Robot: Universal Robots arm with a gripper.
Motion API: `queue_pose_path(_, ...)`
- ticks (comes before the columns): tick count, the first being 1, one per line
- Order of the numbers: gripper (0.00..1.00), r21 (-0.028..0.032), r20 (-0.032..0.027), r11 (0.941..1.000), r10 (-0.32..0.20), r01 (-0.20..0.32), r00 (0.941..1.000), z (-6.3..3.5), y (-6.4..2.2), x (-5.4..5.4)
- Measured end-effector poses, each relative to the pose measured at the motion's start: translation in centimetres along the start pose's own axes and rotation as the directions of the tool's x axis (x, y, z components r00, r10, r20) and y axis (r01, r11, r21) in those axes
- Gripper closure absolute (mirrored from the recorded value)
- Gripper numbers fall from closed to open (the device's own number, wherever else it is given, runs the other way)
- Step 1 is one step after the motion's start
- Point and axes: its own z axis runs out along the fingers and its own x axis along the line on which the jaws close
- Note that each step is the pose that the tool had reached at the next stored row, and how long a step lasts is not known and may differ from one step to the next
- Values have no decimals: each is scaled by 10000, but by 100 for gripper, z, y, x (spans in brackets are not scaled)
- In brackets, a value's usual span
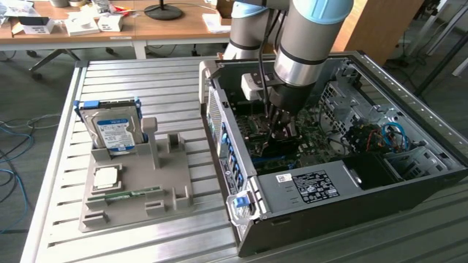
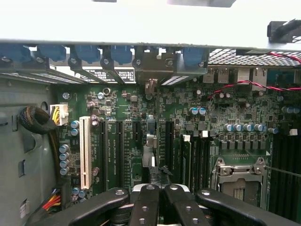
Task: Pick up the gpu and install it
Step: 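Press down on the gpu until it lock into place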
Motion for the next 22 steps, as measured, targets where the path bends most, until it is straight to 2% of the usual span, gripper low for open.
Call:
queue_pose_path(2, 89, -2, -9, 10000, -3, 3, 10000, 12, 0, 1)
queue_pose_path(4, 89, 9, 7, 10000, -2, 2, 10000, 31, 0, -1)
queue_pose_path(9, 89, 1, -24, 10000, -2, 2, 10000, 40, 2, -3)
queue_pose_path(22, 89, -2, -33, 10000, -1, 1, 10000, 70, 7, -3)
